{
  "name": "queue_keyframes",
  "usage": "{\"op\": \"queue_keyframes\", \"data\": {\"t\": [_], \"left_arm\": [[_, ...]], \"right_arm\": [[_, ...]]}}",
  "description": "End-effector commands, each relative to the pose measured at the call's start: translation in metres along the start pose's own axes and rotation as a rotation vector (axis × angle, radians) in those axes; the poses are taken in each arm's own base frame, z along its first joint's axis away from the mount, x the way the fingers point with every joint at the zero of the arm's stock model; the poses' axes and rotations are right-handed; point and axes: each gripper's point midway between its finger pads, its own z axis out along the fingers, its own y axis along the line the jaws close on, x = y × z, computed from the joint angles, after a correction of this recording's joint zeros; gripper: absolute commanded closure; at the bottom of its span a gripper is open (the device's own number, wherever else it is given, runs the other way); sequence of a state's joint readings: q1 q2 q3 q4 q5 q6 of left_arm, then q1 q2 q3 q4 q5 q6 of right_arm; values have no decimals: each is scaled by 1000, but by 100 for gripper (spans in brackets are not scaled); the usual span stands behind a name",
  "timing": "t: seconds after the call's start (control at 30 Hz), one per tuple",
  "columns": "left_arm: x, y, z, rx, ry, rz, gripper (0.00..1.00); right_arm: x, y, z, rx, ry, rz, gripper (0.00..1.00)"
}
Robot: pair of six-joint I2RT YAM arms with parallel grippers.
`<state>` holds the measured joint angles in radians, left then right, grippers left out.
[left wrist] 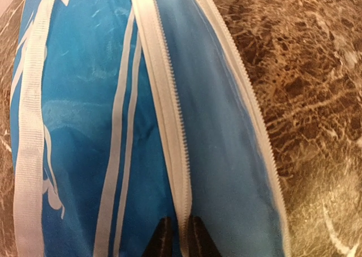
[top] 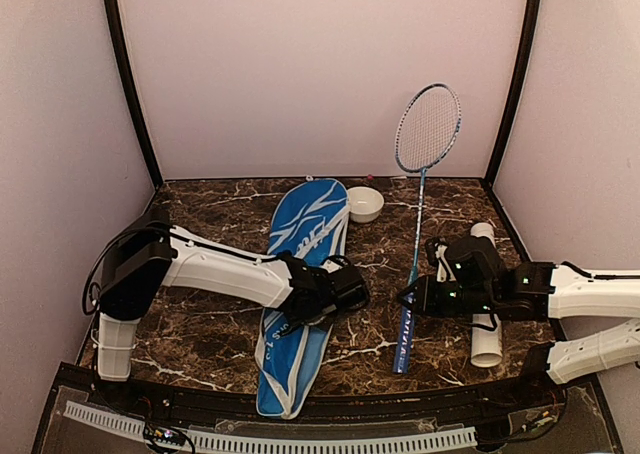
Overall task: Pack up the badminton gear
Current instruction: Open the racket bag at the center of the board.
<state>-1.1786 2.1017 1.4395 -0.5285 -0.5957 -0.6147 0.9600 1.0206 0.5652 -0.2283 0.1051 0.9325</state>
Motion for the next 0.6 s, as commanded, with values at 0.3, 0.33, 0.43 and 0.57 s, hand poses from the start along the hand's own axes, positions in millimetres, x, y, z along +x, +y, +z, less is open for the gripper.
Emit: {"op": "queue_keyframes", "data": {"t": [0.3,0.33,0.43,0.57], "left_arm": [[-36,40,-38,103,-89,-191,100],[-38,44,-41,116,-102,-208,100],[-42,55,-48,157,-126,-255,100],[-50,66,-50,208,-156,-302,100]], "right_arm": [[25,9,-18,-83,142,-54,100],[31,8,-21,-86,170,-54,100],[46,5,-34,-102,237,-46,100],[61,12,-54,-176,317,-35,100]]}}
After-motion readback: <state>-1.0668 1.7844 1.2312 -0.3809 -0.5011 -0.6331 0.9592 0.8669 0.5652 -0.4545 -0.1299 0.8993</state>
